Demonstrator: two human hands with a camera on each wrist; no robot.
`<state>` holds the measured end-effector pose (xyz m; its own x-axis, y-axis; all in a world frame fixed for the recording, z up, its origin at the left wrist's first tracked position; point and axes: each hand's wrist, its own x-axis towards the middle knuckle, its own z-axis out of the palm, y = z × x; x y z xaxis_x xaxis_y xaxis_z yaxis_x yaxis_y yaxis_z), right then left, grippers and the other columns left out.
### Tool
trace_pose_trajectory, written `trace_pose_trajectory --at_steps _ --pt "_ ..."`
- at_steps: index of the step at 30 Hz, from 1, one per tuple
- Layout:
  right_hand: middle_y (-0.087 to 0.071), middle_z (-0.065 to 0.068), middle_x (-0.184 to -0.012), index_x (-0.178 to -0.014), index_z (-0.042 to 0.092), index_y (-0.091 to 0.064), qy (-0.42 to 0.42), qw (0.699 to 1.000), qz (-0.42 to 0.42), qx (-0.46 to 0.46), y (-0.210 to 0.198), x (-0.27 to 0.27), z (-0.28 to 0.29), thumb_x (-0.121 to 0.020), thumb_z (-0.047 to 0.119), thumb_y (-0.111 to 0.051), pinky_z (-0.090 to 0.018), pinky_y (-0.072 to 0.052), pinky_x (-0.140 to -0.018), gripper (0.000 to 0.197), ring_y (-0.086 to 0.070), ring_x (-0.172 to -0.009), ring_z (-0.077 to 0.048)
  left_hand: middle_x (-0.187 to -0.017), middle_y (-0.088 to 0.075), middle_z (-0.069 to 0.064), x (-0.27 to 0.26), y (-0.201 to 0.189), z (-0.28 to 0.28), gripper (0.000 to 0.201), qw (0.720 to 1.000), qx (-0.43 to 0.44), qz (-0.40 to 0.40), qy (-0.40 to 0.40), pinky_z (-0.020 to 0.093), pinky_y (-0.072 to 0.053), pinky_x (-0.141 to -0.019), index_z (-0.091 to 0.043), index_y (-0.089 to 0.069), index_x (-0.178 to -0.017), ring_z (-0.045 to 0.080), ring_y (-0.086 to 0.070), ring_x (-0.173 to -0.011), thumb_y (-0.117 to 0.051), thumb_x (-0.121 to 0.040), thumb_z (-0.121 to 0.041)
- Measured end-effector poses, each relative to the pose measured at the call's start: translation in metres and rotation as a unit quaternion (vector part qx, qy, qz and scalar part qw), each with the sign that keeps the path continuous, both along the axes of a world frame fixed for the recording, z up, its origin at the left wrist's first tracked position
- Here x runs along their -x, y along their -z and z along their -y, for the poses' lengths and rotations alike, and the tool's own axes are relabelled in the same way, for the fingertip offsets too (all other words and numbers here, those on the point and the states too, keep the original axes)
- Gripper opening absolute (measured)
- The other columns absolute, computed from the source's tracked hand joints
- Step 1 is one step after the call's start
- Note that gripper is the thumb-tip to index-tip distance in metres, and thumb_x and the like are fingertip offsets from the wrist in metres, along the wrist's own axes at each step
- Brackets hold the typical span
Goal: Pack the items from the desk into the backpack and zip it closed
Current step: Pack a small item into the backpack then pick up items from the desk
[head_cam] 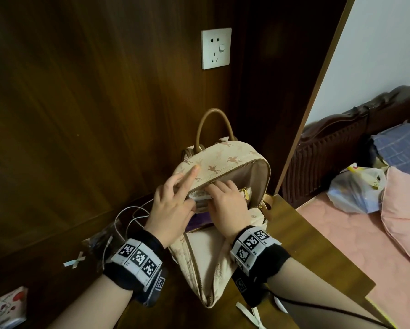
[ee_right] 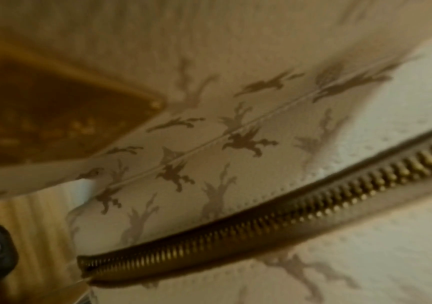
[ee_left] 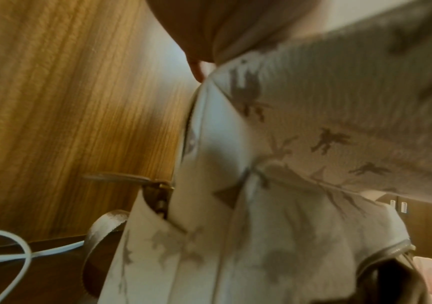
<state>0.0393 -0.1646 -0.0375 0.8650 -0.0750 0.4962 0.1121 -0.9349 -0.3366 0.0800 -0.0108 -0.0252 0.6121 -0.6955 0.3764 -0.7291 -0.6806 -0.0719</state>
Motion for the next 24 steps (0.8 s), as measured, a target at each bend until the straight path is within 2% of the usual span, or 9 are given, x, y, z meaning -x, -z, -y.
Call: trace_pose_trajectory --at_steps 4,6,8,10,13,15,18,21,24 --pt "-0.058 -0.009 -0.085 -0.082 0.01 -0.065 0.009 0.998 0.056 -0.014 -0.006 -0.005 0.0 -0.073 0.01 -0.044 -0.032 -0.048 -0.058 0.023 -0.055 -0.081 -0.03 -0.158 -0.01 0.002 -0.002 -0.001 -0.002 0.018 1.0 0.005 -0.006 0.012 0.051 -0.04 -0.094 -0.024 -0.059 -0.065 0.031 -0.029 -0.131 -0.076 -0.071 -0.026" --pt "-0.058 -0.006 -0.081 -0.08 0.015 -0.068 0.035 0.999 0.033 0.019 -0.008 -0.008 0.001 -0.069 0.01 -0.059 -0.033 -0.045 -0.056 0.015 -0.055 -0.077 -0.029 -0.158 -0.01 0.002 -0.003 -0.003 -0.002 0.017 1.0 0.006 -0.007 0.018 0.052 -0.041 -0.093 -0.025 -0.059 -0.065 0.031 -0.029 -0.131 -0.074 -0.071 -0.026" --pt "-0.061 -0.001 -0.077 -0.084 0.024 -0.072 0.055 0.997 -0.036 0.026 -0.002 -0.01 0.0 -0.067 0.016 -0.066 -0.033 -0.043 -0.056 0.02 -0.057 -0.072 -0.027 -0.158 -0.01 0.002 -0.004 -0.004 -0.003 0.016 1.0 0.004 -0.007 0.027 0.051 -0.041 -0.093 -0.026 -0.059 -0.064 0.031 -0.029 -0.13 -0.073 -0.072 -0.027" --pt "-0.066 0.003 -0.081 -0.091 0.029 -0.073 0.049 0.995 -0.081 -0.008 0.003 -0.01 0.002 -0.068 0.02 -0.059 -0.035 -0.048 -0.061 0.028 -0.06 -0.072 -0.026 -0.158 -0.011 0.003 -0.004 -0.003 -0.003 0.016 1.0 0.001 -0.007 0.029 0.05 -0.041 -0.094 -0.027 -0.06 -0.064 0.031 -0.029 -0.129 -0.073 -0.072 -0.028" --pt "-0.07 0.002 -0.089 -0.097 0.026 -0.072 0.023 0.993 -0.108 -0.053 0.006 -0.009 0.007 -0.069 0.019 -0.051 -0.038 -0.052 -0.069 0.036 -0.064 -0.076 -0.026 -0.158 -0.013 0.004 -0.004 -0.002 -0.002 0.017 1.0 -0.001 -0.006 0.024 0.049 -0.041 -0.094 -0.027 -0.06 -0.064 0.031 -0.03 -0.128 -0.075 -0.072 -0.026" --pt "-0.071 0.002 -0.093 -0.099 0.023 -0.071 0.01 0.993 -0.103 -0.063 0.008 -0.008 0.007 -0.07 0.016 -0.052 -0.04 -0.052 -0.072 0.036 -0.065 -0.08 -0.025 -0.157 -0.014 0.005 -0.003 -0.001 -0.001 0.016 1.0 0.0 -0.006 0.022 0.05 -0.041 -0.094 -0.026 -0.061 -0.064 0.031 -0.031 -0.128 -0.076 -0.071 -0.027" --pt "-0.069 0.0 -0.09 -0.097 0.019 -0.066 0.018 0.993 -0.085 -0.078 0.012 -0.006 0.006 -0.074 0.013 -0.06 -0.04 -0.053 -0.071 0.025 -0.065 -0.077 -0.025 -0.157 -0.015 0.005 -0.001 -0.001 -0.001 0.016 1.0 0.001 -0.005 0.019 0.05 -0.041 -0.094 -0.026 -0.061 -0.064 0.031 -0.031 -0.128 -0.076 -0.07 -0.026" --pt "-0.067 -0.001 -0.094 -0.096 0.021 -0.07 0.027 0.995 -0.082 -0.043 0.018 -0.009 0.005 -0.077 0.016 -0.061 -0.037 -0.053 -0.069 0.021 -0.064 -0.077 -0.024 -0.157 -0.014 0.005 -0.001 -0.001 -0.001 0.016 1.0 0.005 -0.005 0.015 0.05 -0.041 -0.094 -0.025 -0.06 -0.064 0.031 -0.031 -0.128 -0.076 -0.07 -0.026" --pt "-0.067 0.001 -0.086 -0.088 0.025 -0.075 0.046 0.992 -0.116 0.019 0.02 -0.008 0.005 -0.081 0.026 -0.049 -0.037 -0.048 -0.069 0.027 -0.063 -0.076 -0.025 -0.157 -0.014 0.004 0.0 0.0 -0.001 0.015 1.0 0.006 -0.011 0.012 0.05 -0.04 -0.095 -0.026 -0.061 -0.066 0.031 -0.031 -0.128 -0.075 -0.071 -0.028"
